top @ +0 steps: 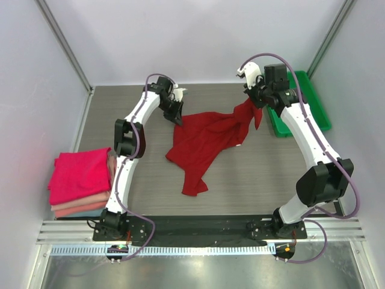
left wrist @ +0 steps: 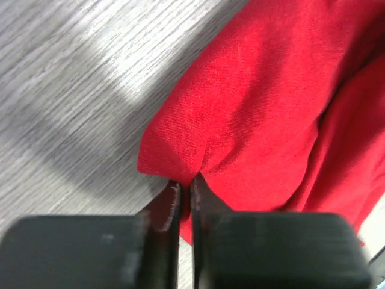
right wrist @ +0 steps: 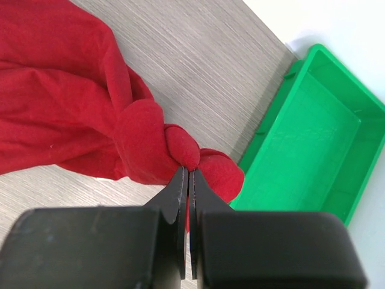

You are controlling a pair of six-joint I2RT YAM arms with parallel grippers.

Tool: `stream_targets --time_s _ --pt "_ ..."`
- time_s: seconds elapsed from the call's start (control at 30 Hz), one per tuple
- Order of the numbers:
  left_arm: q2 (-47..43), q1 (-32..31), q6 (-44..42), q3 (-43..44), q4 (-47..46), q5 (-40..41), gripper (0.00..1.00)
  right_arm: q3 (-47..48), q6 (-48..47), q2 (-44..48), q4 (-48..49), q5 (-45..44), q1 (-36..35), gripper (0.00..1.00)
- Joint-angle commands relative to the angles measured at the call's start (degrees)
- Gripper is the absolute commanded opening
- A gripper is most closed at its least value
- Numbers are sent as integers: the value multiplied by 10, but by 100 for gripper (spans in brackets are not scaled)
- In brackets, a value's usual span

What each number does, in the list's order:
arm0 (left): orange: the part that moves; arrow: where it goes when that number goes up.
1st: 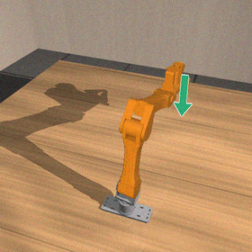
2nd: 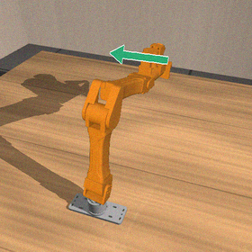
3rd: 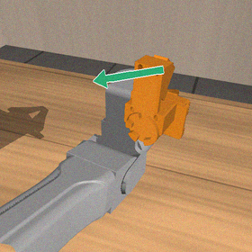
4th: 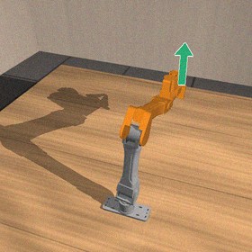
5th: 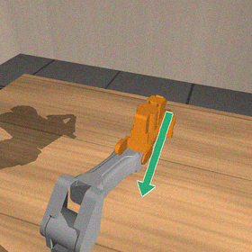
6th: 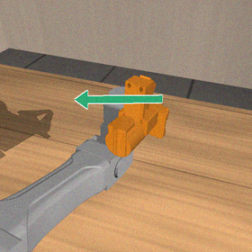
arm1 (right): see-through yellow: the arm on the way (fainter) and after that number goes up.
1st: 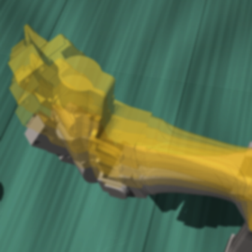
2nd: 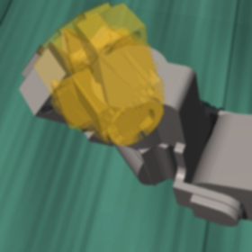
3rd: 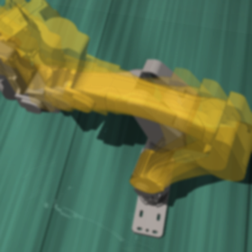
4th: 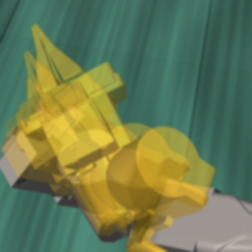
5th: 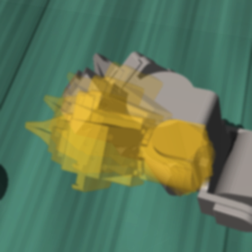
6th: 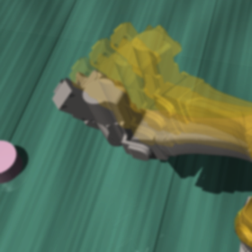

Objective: Fold and stack the t-shirts
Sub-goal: Flatten the tshirt out

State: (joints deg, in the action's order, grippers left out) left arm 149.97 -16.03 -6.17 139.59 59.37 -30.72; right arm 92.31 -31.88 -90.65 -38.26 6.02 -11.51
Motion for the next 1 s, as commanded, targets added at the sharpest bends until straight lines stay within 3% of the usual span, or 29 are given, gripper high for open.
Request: stream_targets --time_s 0.0,0.17,0.27,0.43,0.57,0.77,0.8,0.9,0.97 --pt "-56 13 10 24 -22 -13 0 45 -6 -12 20 4 -1 1" --pt "-182 47 18 22 -57 -24 0 161 -14 -107 29 -21 -1 1" --pt "-280 50 -1 -8 -85 -17 0 284 -8 -156 36 -40 0 1" --pt "-405 45 -40 -56 -48 -47 1 327 -19 -167 46 -48 -1 1" --pt "-473 19 -116 -143 60 -37 2 272 -20 -127 50 -40 -1 1" --pt "-573 -21 -133 -316 137 -93 29 124 -39 -41 32 -5 0 1" --pt "-582 -22 -130 -336 143 -106 41 109 -59 -21 3 6 0 1" --pt "-608 -24 -111 -385 117 -87 49 34 -76 6 -7 0 -4 1" --pt "-605 -24 -107 -404 68 -1 52 -6 -83 16 -2 -13 -4 1"
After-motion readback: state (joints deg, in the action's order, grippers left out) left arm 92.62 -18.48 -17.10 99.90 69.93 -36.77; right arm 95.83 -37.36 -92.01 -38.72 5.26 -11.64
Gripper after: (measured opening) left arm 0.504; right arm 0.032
